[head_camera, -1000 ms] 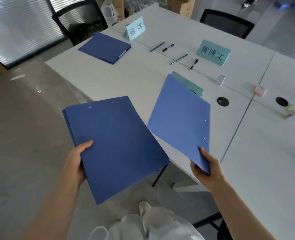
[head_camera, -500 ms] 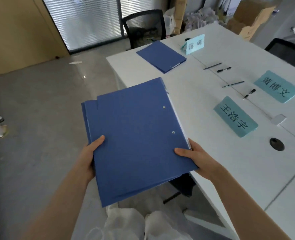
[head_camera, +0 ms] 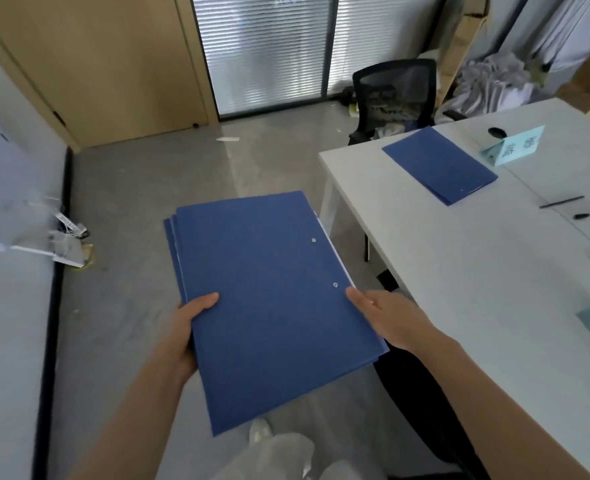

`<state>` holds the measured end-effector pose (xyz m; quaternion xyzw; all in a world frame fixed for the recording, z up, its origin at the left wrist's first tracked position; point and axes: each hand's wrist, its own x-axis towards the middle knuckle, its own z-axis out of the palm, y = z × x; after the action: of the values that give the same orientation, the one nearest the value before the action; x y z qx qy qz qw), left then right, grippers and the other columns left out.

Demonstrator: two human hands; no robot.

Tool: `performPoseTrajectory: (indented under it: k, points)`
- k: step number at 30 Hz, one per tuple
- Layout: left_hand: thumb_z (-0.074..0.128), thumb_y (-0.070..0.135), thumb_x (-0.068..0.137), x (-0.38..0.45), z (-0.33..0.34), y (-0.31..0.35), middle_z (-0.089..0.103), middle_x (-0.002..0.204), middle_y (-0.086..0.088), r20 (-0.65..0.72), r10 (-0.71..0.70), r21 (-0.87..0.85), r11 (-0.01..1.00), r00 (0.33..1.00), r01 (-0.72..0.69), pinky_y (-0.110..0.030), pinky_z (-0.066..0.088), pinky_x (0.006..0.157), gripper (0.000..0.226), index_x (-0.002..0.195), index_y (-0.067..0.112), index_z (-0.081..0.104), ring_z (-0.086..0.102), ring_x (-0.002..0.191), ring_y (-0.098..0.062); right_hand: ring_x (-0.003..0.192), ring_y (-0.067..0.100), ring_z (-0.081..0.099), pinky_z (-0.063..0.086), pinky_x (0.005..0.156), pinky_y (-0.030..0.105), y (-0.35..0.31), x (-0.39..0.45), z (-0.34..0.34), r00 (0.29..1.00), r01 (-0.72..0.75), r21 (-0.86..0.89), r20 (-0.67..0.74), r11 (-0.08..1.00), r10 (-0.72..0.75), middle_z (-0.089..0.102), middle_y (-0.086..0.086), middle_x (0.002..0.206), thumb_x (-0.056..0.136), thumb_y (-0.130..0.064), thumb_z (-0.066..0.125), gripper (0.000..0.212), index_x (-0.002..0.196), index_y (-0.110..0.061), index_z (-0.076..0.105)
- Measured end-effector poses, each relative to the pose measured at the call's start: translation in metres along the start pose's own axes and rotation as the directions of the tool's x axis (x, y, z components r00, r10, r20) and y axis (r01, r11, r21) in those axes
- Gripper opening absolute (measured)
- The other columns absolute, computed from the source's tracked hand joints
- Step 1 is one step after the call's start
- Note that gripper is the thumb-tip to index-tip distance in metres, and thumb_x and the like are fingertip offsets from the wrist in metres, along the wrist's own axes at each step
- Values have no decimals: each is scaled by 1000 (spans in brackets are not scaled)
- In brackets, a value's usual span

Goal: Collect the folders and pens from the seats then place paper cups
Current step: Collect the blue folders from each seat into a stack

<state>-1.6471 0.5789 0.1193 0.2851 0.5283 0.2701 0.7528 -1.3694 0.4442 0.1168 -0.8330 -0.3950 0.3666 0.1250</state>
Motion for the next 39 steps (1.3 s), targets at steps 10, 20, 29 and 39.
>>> performPoseTrajectory:
  k: [10, 20, 29, 39]
  points:
    - [73, 22, 69, 106, -14, 102, 74, 109, -12, 77, -35, 53, 998, 996, 31, -40, 59, 62, 53, 120, 11, 62, 74, 83, -29, 98, 24, 72, 54, 92, 47, -107, 108, -3, 962, -208, 817, 271, 538, -40, 74, -1, 110, 86, -55, 61, 46, 124, -29, 58]
    - [60, 25, 88, 231, 62, 182, 77, 93, -7, 25, -54, 69, 996, 998, 52, -42, 55, 71, 25, 109, 14, 65, 74, 76, -26, 91, 14, 73, 59, 77, 34, -150, 256, -66, 993, 10, 777, 64, 629, -95, 73, -9, 108, 90, -39, 64, 32, 120, -33, 57]
    - [65, 22, 85, 341, 126, 262, 77, 97, -10, 33, -79, 81, 994, 996, 76, -45, 55, 72, 31, 114, 11, 64, 71, 87, -33, 92, 15, 72, 60, 73, 33, -184, 374, -137, 998, 10, 744, 31, 668, -50, 67, -8, 113, 88, -44, 64, 41, 123, -33, 48]
    - [66, 24, 74, 489, 176, 364, 76, 99, -10, 151, -85, 153, 986, 985, 61, -42, 57, 64, 45, 117, 11, 64, 73, 80, -30, 91, 21, 72, 59, 81, 43, -231, 511, -185, 987, -99, 818, 9, 566, 159, 68, 0, 110, 85, -55, 62, 55, 126, -23, 45]
